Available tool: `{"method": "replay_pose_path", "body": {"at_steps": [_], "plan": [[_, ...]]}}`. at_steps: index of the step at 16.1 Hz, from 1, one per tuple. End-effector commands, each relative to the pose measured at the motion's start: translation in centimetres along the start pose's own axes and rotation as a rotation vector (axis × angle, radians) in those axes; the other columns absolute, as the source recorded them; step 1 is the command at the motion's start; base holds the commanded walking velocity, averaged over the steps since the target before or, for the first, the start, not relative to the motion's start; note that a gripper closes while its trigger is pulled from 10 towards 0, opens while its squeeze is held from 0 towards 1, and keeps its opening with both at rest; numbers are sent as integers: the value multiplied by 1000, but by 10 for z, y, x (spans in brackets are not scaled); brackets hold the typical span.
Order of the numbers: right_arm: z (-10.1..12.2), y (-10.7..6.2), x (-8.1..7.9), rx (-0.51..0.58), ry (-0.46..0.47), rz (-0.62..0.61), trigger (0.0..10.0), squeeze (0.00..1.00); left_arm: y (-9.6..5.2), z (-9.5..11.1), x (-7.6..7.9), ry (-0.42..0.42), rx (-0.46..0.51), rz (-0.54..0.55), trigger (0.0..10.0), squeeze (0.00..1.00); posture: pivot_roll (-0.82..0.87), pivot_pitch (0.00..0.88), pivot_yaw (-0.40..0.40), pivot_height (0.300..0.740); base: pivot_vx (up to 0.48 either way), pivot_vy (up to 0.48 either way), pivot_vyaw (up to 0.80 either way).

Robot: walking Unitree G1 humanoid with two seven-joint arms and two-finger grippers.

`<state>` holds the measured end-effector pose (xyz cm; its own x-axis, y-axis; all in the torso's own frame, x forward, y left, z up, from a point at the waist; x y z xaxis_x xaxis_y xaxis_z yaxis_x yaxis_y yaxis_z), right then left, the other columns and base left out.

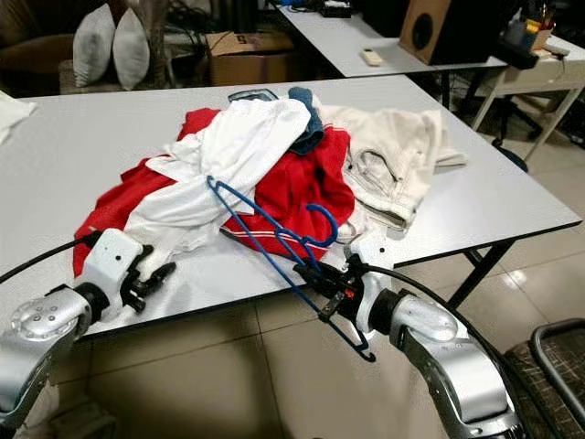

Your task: Hang hanger

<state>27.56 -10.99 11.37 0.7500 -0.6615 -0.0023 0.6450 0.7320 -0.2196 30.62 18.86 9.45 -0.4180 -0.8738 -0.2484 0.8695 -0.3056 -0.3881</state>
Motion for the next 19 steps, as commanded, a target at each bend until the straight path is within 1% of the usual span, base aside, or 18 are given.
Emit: {"method": "replay_pose_path", "body": {"at_steps": [1,2,3,6,7,8,9,11,12,14,16,17,19], "plan": [[11,2,-1,45,-2,12,10000,0,2,6,-6,10,18,39,10000,0,-11,0,-19,740,0,0,0],[5,2,-3,14,-32,25,10000,0,4,2,-12,71,-4,70,10000,0,-10,0,-15,740,0,0,0],[1,3,-3,-2,-42,24,10000,0,6,-1,-16,102,-12,85,10000,0,-10,0,-15,740,0,0,0],[6,2,-8,18,-33,23,10000,0,8,-2,-20,84,-11,102,10000,0,-25,0,3,740,0,0,0],[5,1,-7,18,-34,18,10000,0,10,-3,-13,104,-16,64,9255,0,-25,0,7,740,0,0,0],[4,1,-6,17,-34,16,10000,0,11,-2,-6,95,-7,34,6275,0,-26,0,8,740,0,0,0],[4,1,-6,16,-35,15,10000,0,12,-2,1,79,2,3,4784,0,-25,0,7,740,0,0,0],[4,1,-6,15,-36,16,10000,0,13,-6,5,76,-9,-9,4941,0,-27,0,5,740,0,0,0],[4,2,-6,14,-38,17,10000,0,14,-10,4,91,-22,-6,4941,0,-26,0,2,740,0,0,0],[4,2,-5,10,-44,18,10000,0,14,-15,1,124,-48,13,4784,0,-28,0,-2,740,0,0,0],[4,2,-4,8,-51,18,10000,0,14,-19,-5,176,-70,47,4392,0,-30,0,-2,740,0,0,0],[4,2,-4,8,-52,17,10000,0,15,-20,-6,210,-80,46,4353,0,-33,0,-2,740,0,0,0],[4,2,-4,6,-55,15,10000,0,18,-24,-4,229,-92,41,4392,0,-36,0,0,740,0,0,0]]}}
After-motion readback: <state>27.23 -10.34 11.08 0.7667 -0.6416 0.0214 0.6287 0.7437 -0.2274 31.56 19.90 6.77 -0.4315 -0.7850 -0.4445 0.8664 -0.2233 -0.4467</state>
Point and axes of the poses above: a point about 5 cm out from each wrist's last joint towards the gripper, its own y axis pointing out of the wrist towards the gripper, its own z axis along the axis of the wrist's last joint, x = y × z, the point moved 5 cm from there along y, pointing out of the wrist towards the gripper, and after that the axes turned 3 degrees about -y, right-handed, at the moved point
